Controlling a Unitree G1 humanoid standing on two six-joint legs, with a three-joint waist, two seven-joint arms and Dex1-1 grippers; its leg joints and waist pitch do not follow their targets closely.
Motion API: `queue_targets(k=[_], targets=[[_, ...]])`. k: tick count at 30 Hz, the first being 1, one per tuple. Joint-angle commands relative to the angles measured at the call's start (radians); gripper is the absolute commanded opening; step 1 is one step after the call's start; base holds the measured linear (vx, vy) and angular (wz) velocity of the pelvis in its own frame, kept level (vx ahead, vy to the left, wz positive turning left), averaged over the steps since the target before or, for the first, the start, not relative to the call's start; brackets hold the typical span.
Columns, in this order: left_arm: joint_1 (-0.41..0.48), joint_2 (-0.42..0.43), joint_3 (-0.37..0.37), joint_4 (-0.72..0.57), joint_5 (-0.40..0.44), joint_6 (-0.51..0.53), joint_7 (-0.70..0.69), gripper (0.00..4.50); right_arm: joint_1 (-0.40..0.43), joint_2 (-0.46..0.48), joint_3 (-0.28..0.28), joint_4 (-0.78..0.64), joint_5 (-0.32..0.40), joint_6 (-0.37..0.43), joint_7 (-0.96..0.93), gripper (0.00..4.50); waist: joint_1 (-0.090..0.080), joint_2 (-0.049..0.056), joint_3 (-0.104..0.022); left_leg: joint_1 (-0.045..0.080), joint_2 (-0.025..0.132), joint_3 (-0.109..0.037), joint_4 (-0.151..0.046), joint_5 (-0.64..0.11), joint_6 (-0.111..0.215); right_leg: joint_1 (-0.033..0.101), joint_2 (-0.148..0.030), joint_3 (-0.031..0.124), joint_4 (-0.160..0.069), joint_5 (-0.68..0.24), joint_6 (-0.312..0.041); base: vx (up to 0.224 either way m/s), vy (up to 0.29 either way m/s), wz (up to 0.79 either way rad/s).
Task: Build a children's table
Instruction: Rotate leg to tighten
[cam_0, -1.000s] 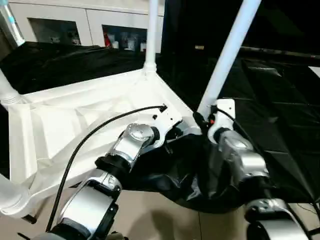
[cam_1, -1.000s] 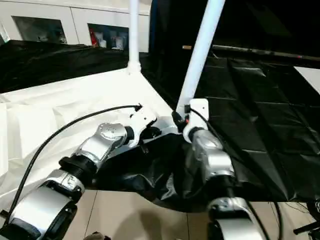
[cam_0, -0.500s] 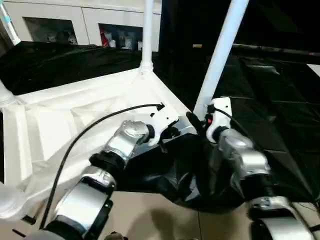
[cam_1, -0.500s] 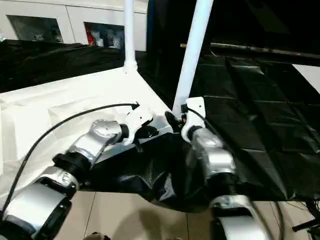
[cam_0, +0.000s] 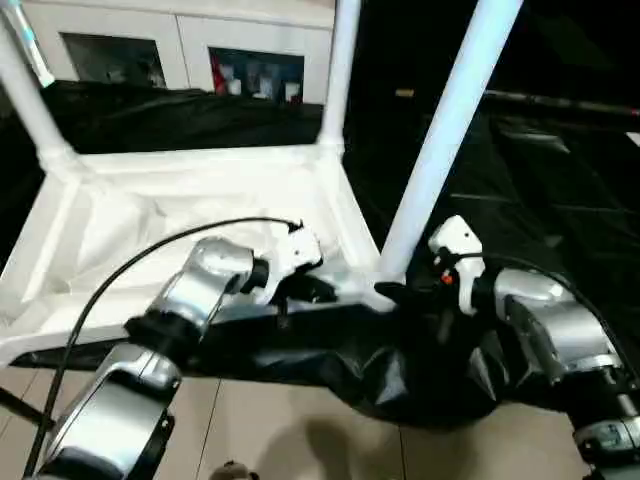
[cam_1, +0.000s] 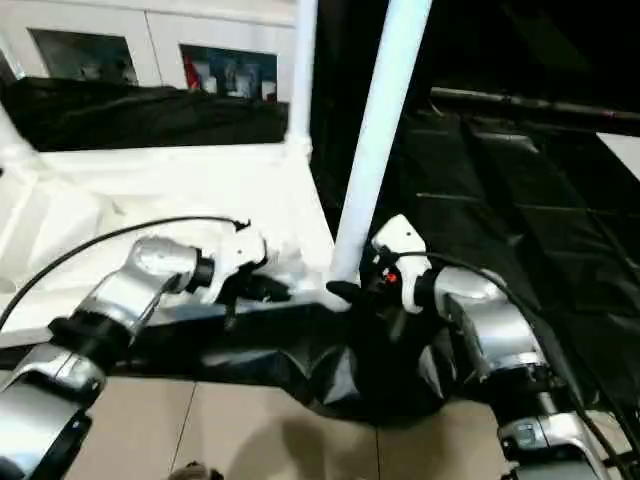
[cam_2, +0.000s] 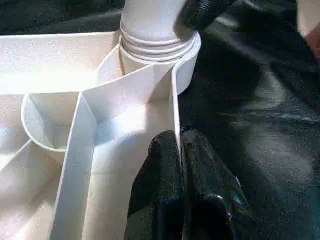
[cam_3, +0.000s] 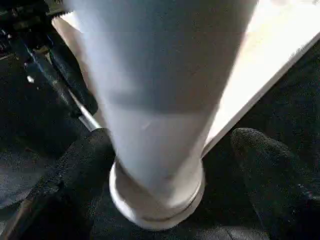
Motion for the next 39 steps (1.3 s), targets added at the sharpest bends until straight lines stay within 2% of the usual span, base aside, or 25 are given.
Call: queue_targets(k=[1, 6, 12, 13, 18, 21, 24, 26, 28, 30, 31, 32, 33, 34, 39], targets=[[-0.001, -0.007, -0.026, -0.049, -0.013, 0.001, -0.036, 0.00, -0.021, -0.016, -0.005, -0.008, 0.004, -0.008, 0.019, 4.04, -0.003, 0.001, -0.070, 0.023, 0.021, 0.004, -0.071, -0.267, 0.018, 0.046, -0.043, 0.033, -0.069, -0.195, -0.235, 0.000, 0.000, 0.00], [0.007, 0.000, -0.025, -0.067, -0.014, 0.012, -0.043, 0.00, -0.020, -0.017, 0.003, -0.005, 0.005, -0.009, 0.040, 3.66, -0.002, -0.004, -0.071, 0.021, 0.020, 0.005, -0.069, -0.248, 0.022, 0.047, -0.044, 0.034, -0.068, -0.194, -0.229, 0.000, 0.000, 0.00], [0.017, 0.010, -0.023, -0.089, -0.015, 0.028, -0.049, 0.00, -0.017, -0.012, 0.011, -0.004, 0.008, -0.009, 0.060, 3.20, -0.003, 0.001, -0.071, 0.023, 0.020, 0.005, -0.069, -0.241, 0.026, 0.046, -0.042, 0.033, -0.066, -0.174, -0.236, 0.000, 0.000, 0.00], [0.017, 0.011, -0.024, -0.089, -0.015, 0.029, -0.049, 0.00, -0.016, -0.013, 0.011, -0.005, 0.008, -0.008, 0.062, 2.95, -0.003, 0.001, -0.071, 0.023, 0.020, 0.005, -0.069, -0.247, 0.023, 0.046, -0.042, 0.033, -0.068, -0.182, -0.235, 0.000, 0.000, 0.00], [0.016, 0.014, -0.023, -0.092, -0.013, 0.035, -0.046, 0.00, -0.005, -0.010, 0.006, -0.013, 0.014, -0.002, 0.069, 2.51, -0.003, 0.000, -0.071, 0.022, 0.020, 0.004, -0.069, -0.248, 0.020, 0.047, -0.043, 0.033, -0.068, -0.186, -0.230, 0.000, 0.000, 0.00], [0.002, -0.001, -0.009, -0.062, 0.006, 0.029, 0.026, 0.00, 0.006, 0.016, -0.028, -0.006, 0.025, 0.002, 0.013, 2.30, -0.002, -0.001, -0.071, 0.022, 0.019, 0.005, -0.069, -0.244, 0.021, 0.046, -0.043, 0.033, -0.067, -0.185, -0.230, 0.000, 0.000, 0.00], [-0.019, -0.018, 0.001, -0.023, 0.029, 0.031, 0.109, 0.00, 0.009, 0.040, -0.042, 0.020, 0.006, -0.007, -0.057, 2.04, -0.003, -0.001, -0.071, 0.023, 0.017, 0.005, -0.069, -0.250, 0.011, 0.044, -0.041, 0.033, -0.070, -0.203, -0.222, 0.000, 0.000, 0.00], [-0.057, -0.057, 0.020, 0.047, 0.057, 0.040, 0.253, 0.00, 0.008, 0.103, -0.067, 0.067, -0.021, 0.003, -0.211, 1.97, -0.006, 0.001, -0.068, 0.022, 0.015, 0.006, -0.070, -0.263, -0.003, 0.041, -0.041, 0.034, -0.075, -0.241, -0.206, 0.000, 0.000, 0.00], [-0.081, -0.087, 0.033, 0.084, 0.067, 0.055, 0.339, 0.00, 0.002, 0.156, -0.087, 0.099, -0.033, 0.017, -0.328, 1.94, -0.007, 0.000, -0.070, 0.023, 0.015, 0.002, -0.071, -0.272, -0.014, 0.043, -0.045, 0.032, -0.077, -0.270, -0.197, 0.000, 0.000, 0.00], [-0.112, -0.140, 0.052, 0.121, 0.071, 0.093, 0.457, 0.00, -0.021, 0.248, -0.129, 0.154, -0.043, 0.038, -0.523, 1.93, -0.013, 0.005, -0.071, 0.022, 0.013, 0.001, -0.072, -0.276, -0.030, 0.039, -0.044, 0.033, -0.078, -0.294, -0.186, 0.000, 0.000, 0.00], [-0.134, -0.185, 0.058, 0.147, 0.081, 0.119, 0.550, 0.00, -0.054, 0.322, -0.167, 0.212, -0.041, 0.037, -0.668, 1.93, -0.015, 0.004, -0.072, 0.025, 0.013, 0.000, -0.073, -0.277, -0.039, 0.037, -0.043, 0.032, -0.078, -0.294, -0.184, 0.000, 0.000, 0.00], [-0.138, -0.192, 0.059, 0.152, 0.082, 0.122, 0.566, 0.00, -0.060, 0.335, -0.173, 0.222, -0.040, 0.035, -0.690, 1.93, -0.019, 0.004, -0.071, 0.022, 0.012, 0.000, -0.074, -0.283, -0.040, 0.036, -0.043, 0.033, -0.078, -0.297, -0.184, 0.000, 0.000, 0.00], [-0.148, -0.214, 0.062, 0.165, 0.085, 0.127, 0.604, 0.00, -0.079, 0.370, -0.190, 0.252, -0.030, 0.027, -0.745, 1.93, -0.020, 0.007, -0.072, 0.025, 0.012, -0.001, -0.074, -0.292, -0.042, 0.036, -0.042, 0.032, -0.081, -0.298, -0.179, 0.000, 0.000, 0.00], [-0.152, -0.227, 0.061, 0.170, 0.085, 0.128, 0.614, 0.00, -0.091, 0.389, -0.197, 0.270, -0.023, 0.020, -0.767, 1.93, -0.021, 0.006, -0.071, 0.024, 0.012, -0.001, -0.075, -0.299, -0.039, 0.038, -0.040, 0.032, -0.082, -0.286, -0.178, 0.000, 0.000, 0.00], [-0.161, -0.265, 0.041, 0.196, 0.092, 0.097, 0.607, 0.00, -0.139, 0.441, -0.169, 0.320, -0.046, -0.022, -0.783, 1.93, -0.027, 0.005, -0.074, 0.017, 0.008, 0.002, -0.071, -0.251, -0.013, 0.046, -0.037, 0.033, -0.075, -0.176, -0.191, 0.000, 0.000, 0.00]])
